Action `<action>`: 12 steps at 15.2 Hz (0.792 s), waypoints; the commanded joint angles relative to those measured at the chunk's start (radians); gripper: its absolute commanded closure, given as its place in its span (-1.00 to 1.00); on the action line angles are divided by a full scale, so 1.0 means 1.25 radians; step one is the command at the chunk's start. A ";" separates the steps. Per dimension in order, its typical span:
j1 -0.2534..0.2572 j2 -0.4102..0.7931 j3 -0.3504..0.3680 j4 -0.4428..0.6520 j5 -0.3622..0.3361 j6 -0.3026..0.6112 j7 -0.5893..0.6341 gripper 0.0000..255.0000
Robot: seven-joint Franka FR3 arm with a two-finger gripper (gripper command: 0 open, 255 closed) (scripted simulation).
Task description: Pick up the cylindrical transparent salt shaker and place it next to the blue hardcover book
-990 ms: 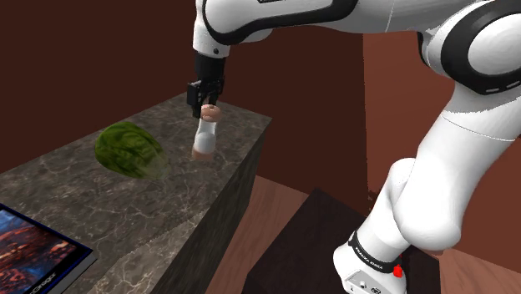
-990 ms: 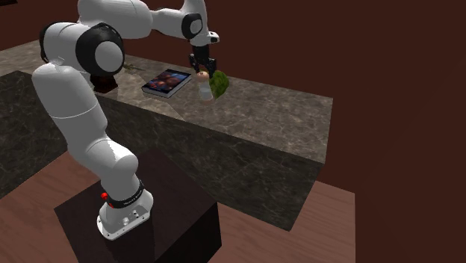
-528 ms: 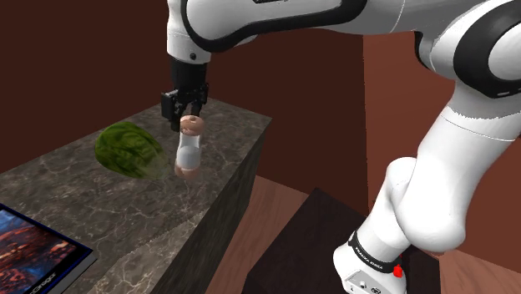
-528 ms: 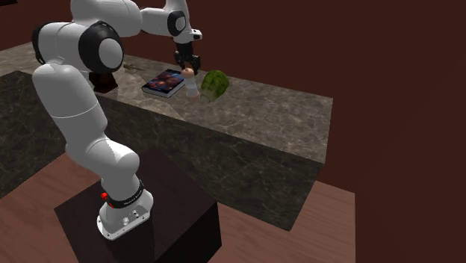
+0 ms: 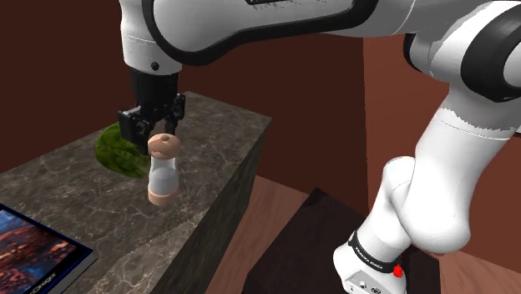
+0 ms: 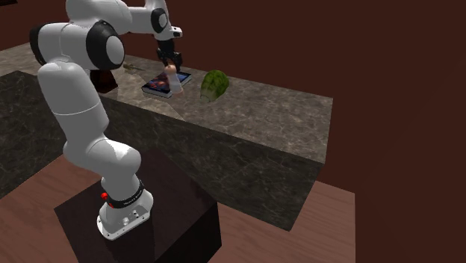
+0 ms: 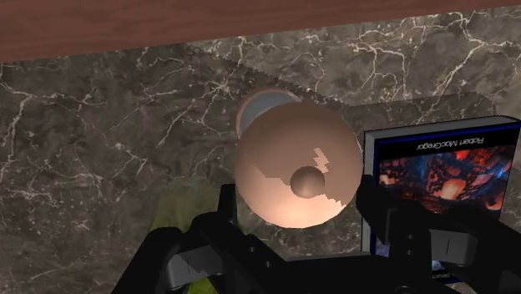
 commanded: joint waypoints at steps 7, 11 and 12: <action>0.091 0.099 0.058 0.128 -0.040 -0.036 0.155 1.00; 0.143 0.166 0.078 0.221 -0.067 -0.066 0.226 1.00; 0.157 0.186 0.082 0.248 -0.074 -0.076 0.243 1.00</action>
